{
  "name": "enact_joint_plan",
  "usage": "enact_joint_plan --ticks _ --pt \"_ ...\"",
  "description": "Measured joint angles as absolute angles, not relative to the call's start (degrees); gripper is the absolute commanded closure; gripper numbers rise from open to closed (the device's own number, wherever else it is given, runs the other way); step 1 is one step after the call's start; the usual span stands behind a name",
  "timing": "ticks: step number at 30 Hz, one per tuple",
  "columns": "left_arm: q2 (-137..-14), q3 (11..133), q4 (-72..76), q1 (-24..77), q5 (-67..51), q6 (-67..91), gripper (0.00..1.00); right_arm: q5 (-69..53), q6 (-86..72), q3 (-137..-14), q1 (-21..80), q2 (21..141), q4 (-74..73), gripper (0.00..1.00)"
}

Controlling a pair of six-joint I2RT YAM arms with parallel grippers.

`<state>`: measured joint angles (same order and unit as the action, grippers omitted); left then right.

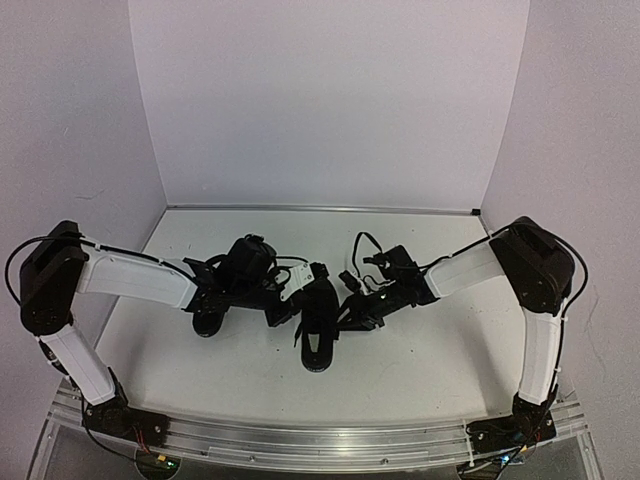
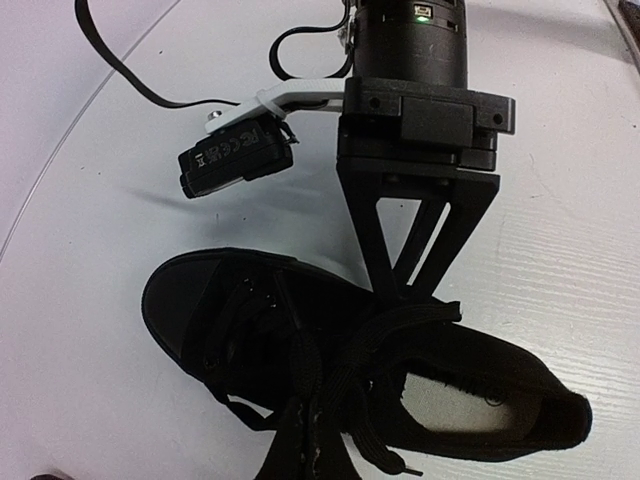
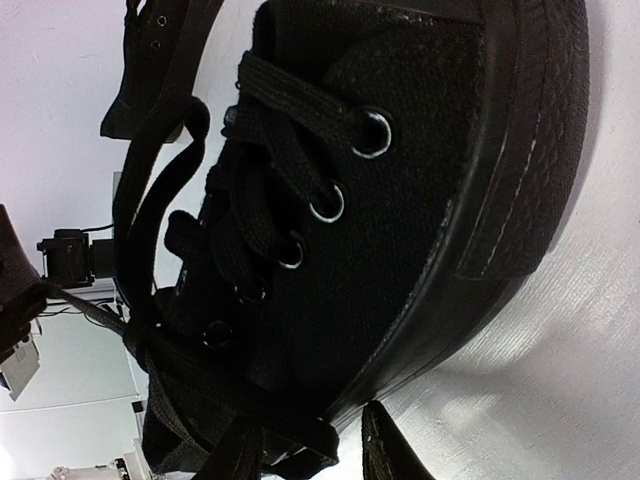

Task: Tie the shoes

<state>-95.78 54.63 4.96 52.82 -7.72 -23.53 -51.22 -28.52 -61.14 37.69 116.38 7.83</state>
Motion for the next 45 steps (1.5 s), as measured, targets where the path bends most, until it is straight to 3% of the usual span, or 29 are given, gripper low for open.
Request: enact_joint_plan --ticks 7,15,28,31,38,45 --pt "-93.41 52.52 6.21 52.68 -4.99 -22.33 1.0 -50.1 -27.1 -62.06 38.01 116.38 5.43 0.73" --pt "-89.43 49.91 7.62 52.45 -2.75 -20.94 1.0 -48.61 -26.08 -62.4 38.08 116.32 3.34 0.99" --pt "-88.04 44.45 5.66 52.45 -2.96 -17.6 0.99 -47.04 -25.16 -63.83 38.68 111.83 -0.7 1.0" --pt "-88.38 44.38 4.04 52.45 -3.54 -17.15 0.93 -46.79 -24.93 -63.88 38.68 111.83 -1.52 1.0" --pt "-91.58 44.28 0.11 52.08 -6.27 -15.74 0.61 -46.58 -24.6 -63.9 38.77 111.83 -2.4 1.0" --pt "-88.48 42.52 4.61 46.81 -10.31 -12.28 0.49 -46.48 -24.37 -63.91 39.35 111.83 -2.69 1.0"
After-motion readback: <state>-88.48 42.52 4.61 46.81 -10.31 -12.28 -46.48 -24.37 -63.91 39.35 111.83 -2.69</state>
